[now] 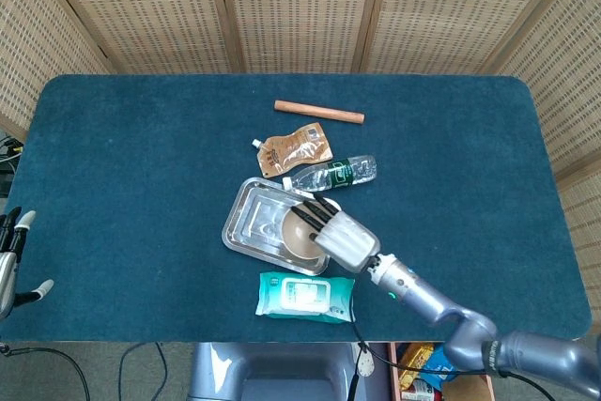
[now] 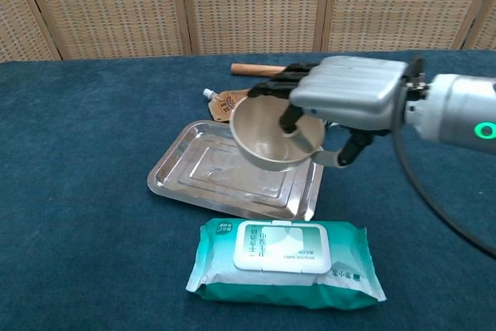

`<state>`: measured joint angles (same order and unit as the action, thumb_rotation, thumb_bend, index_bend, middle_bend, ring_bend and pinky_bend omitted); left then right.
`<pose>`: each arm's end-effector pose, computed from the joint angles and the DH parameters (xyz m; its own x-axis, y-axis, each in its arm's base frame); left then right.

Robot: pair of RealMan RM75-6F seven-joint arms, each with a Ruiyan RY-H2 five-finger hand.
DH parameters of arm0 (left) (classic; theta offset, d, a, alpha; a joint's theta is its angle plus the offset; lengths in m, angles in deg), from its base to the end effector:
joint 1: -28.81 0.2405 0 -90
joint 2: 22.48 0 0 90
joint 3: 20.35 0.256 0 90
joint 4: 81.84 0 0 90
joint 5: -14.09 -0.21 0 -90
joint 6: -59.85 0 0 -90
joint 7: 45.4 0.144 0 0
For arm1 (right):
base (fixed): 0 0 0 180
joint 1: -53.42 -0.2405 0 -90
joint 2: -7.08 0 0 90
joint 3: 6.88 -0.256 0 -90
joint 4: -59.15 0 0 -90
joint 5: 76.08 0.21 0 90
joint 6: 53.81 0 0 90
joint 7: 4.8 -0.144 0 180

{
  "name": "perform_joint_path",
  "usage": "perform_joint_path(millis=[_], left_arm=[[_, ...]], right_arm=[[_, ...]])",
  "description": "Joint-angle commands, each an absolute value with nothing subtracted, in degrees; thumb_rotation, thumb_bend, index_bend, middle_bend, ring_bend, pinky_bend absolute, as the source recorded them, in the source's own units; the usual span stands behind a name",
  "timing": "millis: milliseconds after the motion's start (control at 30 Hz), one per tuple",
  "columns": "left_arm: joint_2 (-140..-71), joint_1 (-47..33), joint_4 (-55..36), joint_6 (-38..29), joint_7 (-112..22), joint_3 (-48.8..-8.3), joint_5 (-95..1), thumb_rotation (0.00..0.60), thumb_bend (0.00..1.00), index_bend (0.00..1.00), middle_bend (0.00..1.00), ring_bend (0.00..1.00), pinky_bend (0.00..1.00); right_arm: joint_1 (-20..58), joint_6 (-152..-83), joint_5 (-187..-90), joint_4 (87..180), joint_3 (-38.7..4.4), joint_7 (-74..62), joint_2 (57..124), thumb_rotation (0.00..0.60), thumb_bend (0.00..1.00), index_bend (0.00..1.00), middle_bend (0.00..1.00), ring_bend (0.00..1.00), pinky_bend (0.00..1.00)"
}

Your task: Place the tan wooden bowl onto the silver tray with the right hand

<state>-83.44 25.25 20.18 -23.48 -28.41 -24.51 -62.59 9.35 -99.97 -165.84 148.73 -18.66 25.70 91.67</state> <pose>-0.3062 0.1747 0.1670 0.5358 0.0705 0.8414 0.8295 0.1420 -0.5401 -0.0895 -0.3161 -0.0159 0.7338 0.0699 0.6757 -0.4019 -0.7573 0.5148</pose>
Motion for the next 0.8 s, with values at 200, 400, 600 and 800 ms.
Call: perform_joint_path(millis=[200,400,600,800], left_arm=[[-83.16,24.18,19.15,-21.31,-29.27,-25.64,-58.87,0.6,0.0,0.0,0.0,0.0,0.0],[-83.36,23.89,18.82,-20.97,-28.88,-25.59,-58.01,0.6,0.0,0.0,0.0,0.0,0.0],[-83.65,23.73,19.01,-21.01,-28.36,-25.29,-58.08,0.6,0.0,0.0,0.0,0.0,0.0],[-83.72,23.49,19.13,-20.71,-28.28,-24.88,-58.37,0.6,0.0,0.0,0.0,0.0,0.0]], right_arm=[[0.96,-93.51,-155.91,138.1,-21.82,35.11,102.52,0.6,0.43,0.63,0.0,0.0,0.0],[-0.2,-93.44,-153.02,134.66,-20.54,35.24,103.82,0.6,0.43,0.55,0.0,0.0,0.0],[0.36,-96.46,-154.74,136.64,-19.56,31.56,101.73,0.6,0.19,0.0,0.0,0.0,0.0],[3.81,-104.17,-157.24,144.22,-18.93,30.13,94.97,0.6,0.15,0.0,0.0,0.0,0.0]])
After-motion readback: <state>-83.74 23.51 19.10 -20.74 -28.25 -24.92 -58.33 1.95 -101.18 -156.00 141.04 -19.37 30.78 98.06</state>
